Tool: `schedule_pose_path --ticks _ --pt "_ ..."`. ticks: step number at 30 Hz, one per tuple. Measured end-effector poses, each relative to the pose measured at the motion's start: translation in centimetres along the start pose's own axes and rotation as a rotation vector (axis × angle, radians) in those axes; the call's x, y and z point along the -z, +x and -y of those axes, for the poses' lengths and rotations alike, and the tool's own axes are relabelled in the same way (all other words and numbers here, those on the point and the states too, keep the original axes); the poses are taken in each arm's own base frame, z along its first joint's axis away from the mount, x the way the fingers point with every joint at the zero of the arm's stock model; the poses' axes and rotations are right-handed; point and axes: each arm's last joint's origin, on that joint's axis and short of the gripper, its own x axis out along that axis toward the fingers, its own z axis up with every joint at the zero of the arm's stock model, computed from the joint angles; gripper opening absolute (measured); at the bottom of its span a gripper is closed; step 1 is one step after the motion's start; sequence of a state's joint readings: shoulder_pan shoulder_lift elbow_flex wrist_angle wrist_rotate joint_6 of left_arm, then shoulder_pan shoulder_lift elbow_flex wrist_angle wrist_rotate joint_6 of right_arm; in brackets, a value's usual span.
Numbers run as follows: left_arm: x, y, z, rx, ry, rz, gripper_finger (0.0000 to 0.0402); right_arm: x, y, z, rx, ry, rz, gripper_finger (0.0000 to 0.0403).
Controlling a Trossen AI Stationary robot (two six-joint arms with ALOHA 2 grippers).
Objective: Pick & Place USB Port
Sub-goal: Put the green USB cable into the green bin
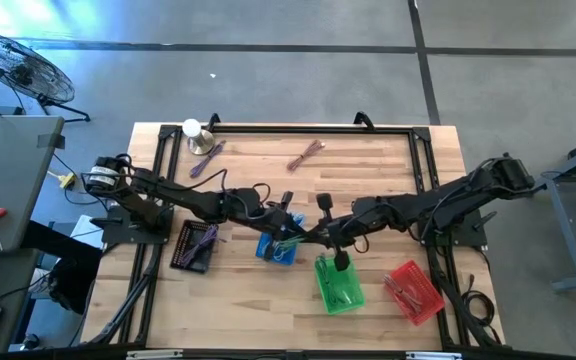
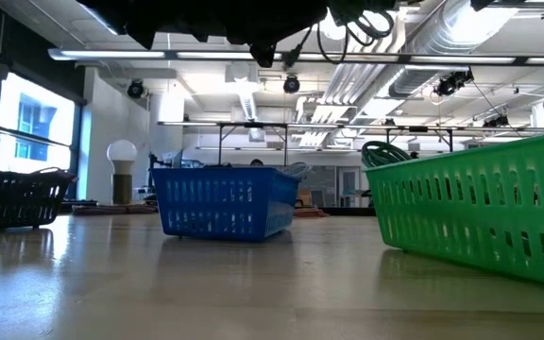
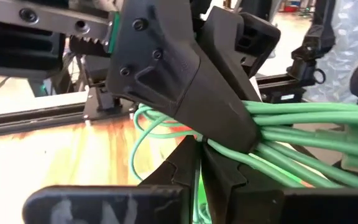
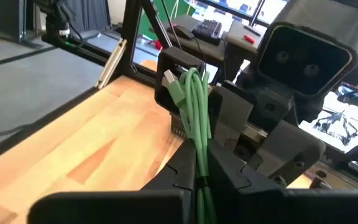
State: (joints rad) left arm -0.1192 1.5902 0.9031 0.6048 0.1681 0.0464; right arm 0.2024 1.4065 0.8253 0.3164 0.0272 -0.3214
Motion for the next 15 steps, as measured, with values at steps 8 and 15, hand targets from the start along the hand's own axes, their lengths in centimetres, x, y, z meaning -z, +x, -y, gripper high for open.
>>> schedule_pose_path --ticks 8,15 --pt "-0.1 0.0 -0.1 -0.026 -0.058 0.001 0.0046 -0.7 -1.7 -0.8 0.047 -0.027 -0.064 0.001" --pt "-0.1 -0.1 -0.1 -0.031 -0.125 -0.009 0.0095 -1.3 -3.7 -2.6 0.123 -0.078 -0.17 0.001"
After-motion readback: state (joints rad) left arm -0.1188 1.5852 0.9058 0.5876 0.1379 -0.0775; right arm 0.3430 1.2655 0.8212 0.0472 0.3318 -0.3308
